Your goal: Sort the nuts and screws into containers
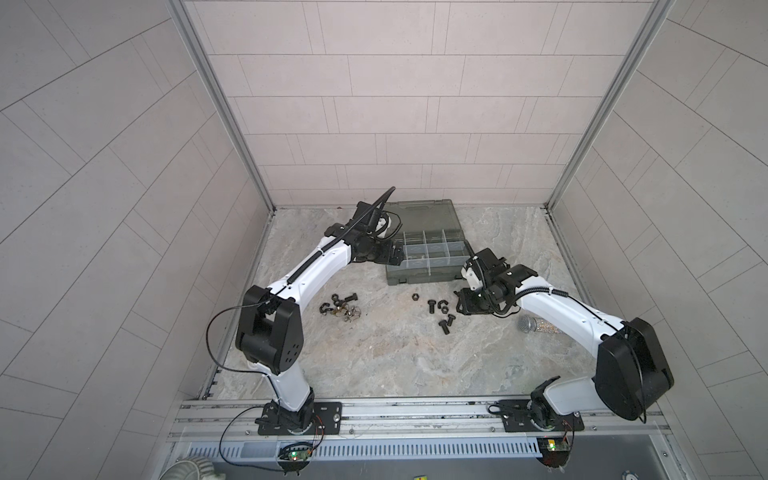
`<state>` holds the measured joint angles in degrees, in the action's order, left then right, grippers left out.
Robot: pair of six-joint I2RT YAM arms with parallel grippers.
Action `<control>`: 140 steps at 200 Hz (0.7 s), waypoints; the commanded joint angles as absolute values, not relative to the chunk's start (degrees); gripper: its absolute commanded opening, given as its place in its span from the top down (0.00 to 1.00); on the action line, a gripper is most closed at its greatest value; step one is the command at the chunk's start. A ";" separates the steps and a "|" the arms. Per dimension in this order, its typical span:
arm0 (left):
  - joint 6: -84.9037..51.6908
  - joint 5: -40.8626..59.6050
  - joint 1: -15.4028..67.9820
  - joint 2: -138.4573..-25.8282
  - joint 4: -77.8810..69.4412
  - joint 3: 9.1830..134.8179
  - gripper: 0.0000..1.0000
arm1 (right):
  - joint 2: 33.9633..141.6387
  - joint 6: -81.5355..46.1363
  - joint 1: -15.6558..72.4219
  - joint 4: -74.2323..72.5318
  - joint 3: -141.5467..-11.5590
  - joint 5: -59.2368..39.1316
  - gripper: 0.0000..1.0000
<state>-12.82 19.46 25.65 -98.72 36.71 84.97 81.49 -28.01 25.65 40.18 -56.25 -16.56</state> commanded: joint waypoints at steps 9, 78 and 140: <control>-10.16 24.35 29.51 -95.02 36.78 85.65 0.00 | 83.45 -33.56 26.49 36.72 -53.53 -19.31 0.59; -5.33 27.99 30.85 -84.05 33.98 78.80 0.00 | 88.87 -37.24 30.34 36.05 -54.63 -14.78 0.63; -5.51 30.30 31.51 -82.35 33.13 76.85 0.00 | 92.23 -39.00 30.39 34.70 -55.37 -13.60 0.66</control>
<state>-6.37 28.93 31.16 -82.98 34.09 77.45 90.59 -37.06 30.33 35.00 -54.85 -15.07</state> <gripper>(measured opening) 0.994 0.348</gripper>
